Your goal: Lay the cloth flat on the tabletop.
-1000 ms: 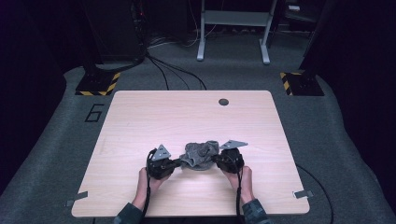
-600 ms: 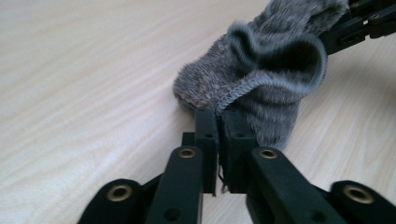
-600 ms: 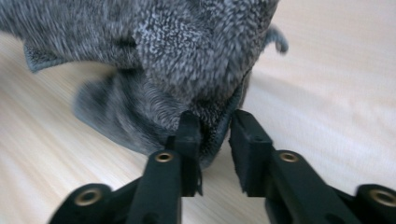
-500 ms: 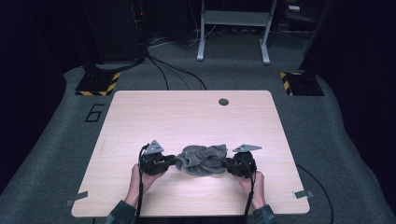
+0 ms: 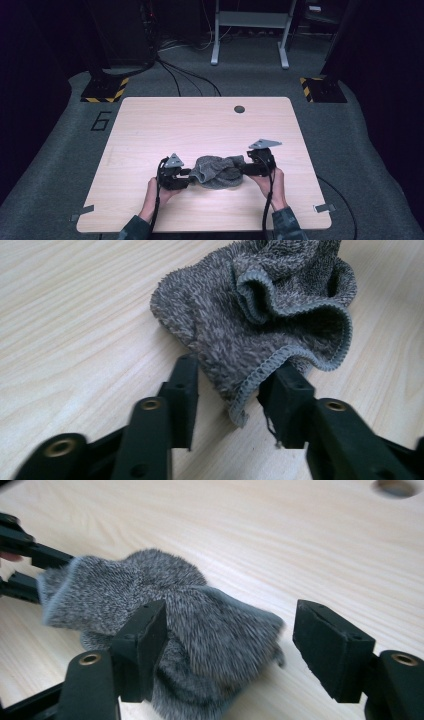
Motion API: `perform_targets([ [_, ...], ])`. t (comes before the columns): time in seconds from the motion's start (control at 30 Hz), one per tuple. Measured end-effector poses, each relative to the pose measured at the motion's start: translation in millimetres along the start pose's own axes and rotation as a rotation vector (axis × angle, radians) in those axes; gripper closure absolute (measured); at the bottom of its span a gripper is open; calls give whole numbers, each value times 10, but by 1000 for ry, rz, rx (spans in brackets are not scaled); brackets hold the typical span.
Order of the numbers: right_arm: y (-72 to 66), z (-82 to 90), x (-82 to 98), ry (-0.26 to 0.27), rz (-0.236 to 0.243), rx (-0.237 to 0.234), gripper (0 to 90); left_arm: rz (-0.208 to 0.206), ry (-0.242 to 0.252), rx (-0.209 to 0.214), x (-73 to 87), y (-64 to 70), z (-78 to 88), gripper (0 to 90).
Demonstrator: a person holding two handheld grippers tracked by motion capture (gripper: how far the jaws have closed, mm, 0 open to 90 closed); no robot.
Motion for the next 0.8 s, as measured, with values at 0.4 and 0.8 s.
perform_targets([
  [0.4,180,-159,196,-7,-73,58,823,5,9,-21,31,-35,41,872],
  [0.8,319,125,471,18,-138,92,492,-16,-9,-2,-54,36,42,545],
])
Point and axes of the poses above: each handheld gripper's, and its own axes: z roughly backward along the jaws, x roughly out of its underside, y roughly to its right, the point moved 1 cm from there along -z, roughly forward along the jaws, and after that the axes turned 5 degrees about -x, right-handed, at the moved point
